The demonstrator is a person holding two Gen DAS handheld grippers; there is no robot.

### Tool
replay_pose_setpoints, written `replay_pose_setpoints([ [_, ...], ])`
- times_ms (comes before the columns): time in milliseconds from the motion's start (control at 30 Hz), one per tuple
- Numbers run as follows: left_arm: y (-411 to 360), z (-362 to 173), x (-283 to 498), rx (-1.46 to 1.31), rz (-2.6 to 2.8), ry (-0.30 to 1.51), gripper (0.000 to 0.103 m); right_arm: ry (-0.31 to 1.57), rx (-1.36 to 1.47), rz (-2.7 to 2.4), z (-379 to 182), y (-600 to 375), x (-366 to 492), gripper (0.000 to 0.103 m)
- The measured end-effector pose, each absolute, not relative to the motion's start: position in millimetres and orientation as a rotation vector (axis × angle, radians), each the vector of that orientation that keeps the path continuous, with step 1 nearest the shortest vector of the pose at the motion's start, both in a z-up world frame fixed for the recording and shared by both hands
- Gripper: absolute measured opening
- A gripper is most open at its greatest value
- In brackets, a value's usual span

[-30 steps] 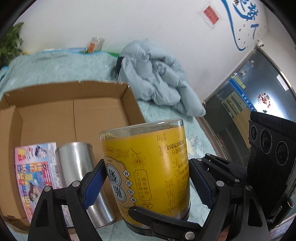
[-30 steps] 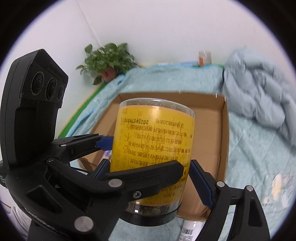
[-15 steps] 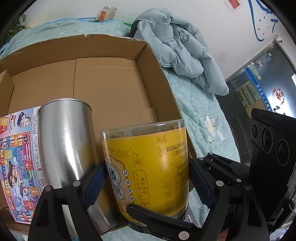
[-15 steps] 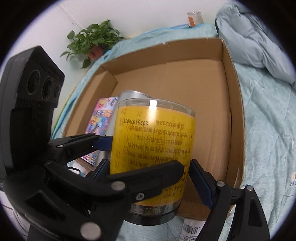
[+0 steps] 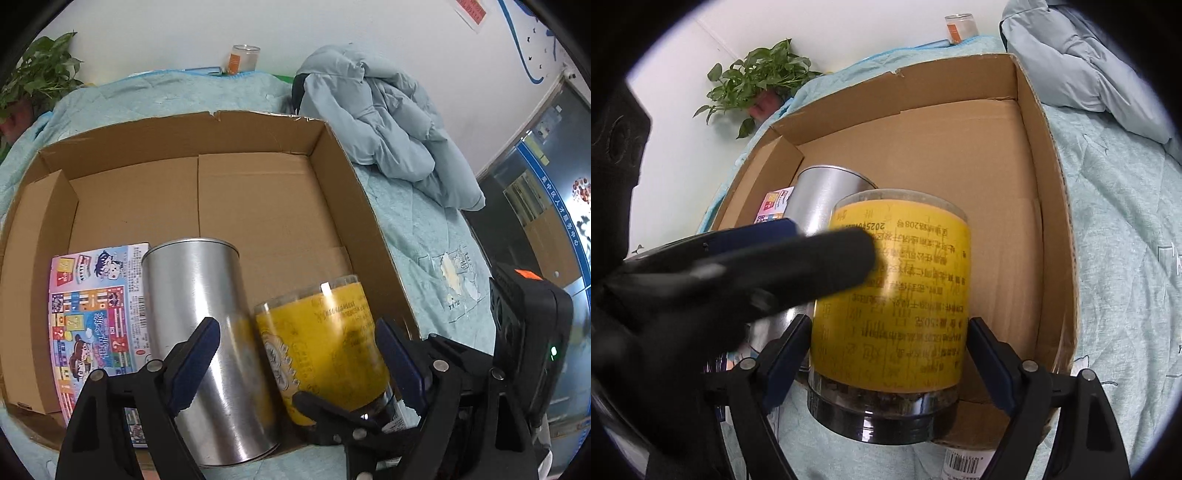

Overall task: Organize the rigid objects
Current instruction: 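Lower the yellow jar into the box beside the cylinder, open left tool, then move the left tool to the lying white spray bottle and grasp it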

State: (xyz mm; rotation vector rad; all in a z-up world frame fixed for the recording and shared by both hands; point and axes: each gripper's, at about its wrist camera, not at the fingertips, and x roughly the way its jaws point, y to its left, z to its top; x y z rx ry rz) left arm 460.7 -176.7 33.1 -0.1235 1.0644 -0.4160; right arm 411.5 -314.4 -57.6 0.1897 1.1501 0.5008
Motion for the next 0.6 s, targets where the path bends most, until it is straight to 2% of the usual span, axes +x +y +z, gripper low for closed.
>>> replay_pose_setpoints([
  [133,-157.2,40.6,441.7,-0.146,-0.434,1.015,0.086,1.103,0.227,0.538,-38.6,-317.9,398.3,0.087],
  [200,-142.2,51.5,425.5,-0.137,-0.399,0.94,0.087,0.978,0.173,0.521,-9.3,-327.5,374.3,0.096],
  [233,-134.1,57.4,416.3,-0.128,-0.369,0.899,0.089,0.926,0.141,0.491,0.9,-332.6,363.7,0.099],
  [267,-124.0,64.2,405.3,-0.123,-0.337,0.849,0.098,0.854,0.1,0.441,13.3,-341.3,347.8,0.103],
  [300,-113.4,70.6,393.0,-0.124,-0.303,0.793,0.102,0.811,0.077,0.396,19.8,-349.1,335.7,0.103],
  [400,-93.1,78.8,368.1,-0.102,-0.28,0.749,0.1,0.767,0.084,0.307,20.4,-365.8,314.2,0.103],
  [433,-87.2,79.6,361.1,-0.118,-0.311,0.75,0.094,0.761,0.092,0.299,16.2,-369.3,307.6,0.103],
  [467,-82.4,79.6,356.7,-0.133,-0.325,0.753,0.046,0.755,0.085,0.309,11.7,-370.5,301.0,0.1],
  [500,-80.7,77.8,353.5,-0.114,-0.323,0.786,0.0,0.752,0.07,0.315,8.6,-371.0,296.8,0.075],
  [533,-78.3,76.3,348.2,-0.089,-0.289,0.796,0.002,0.763,0.055,0.31,3.7,-372.3,292.5,0.05],
  [567,-77.0,76.6,342.6,-0.081,-0.267,0.777,0.002,0.782,0.06,0.3,-0.7,-374.7,290.2,0.008],
  [600,-74.9,78.0,333.8,-0.082,-0.27,0.75,0.002,0.799,0.089,0.289,-5.3,-376.1,288.7,0.005],
])
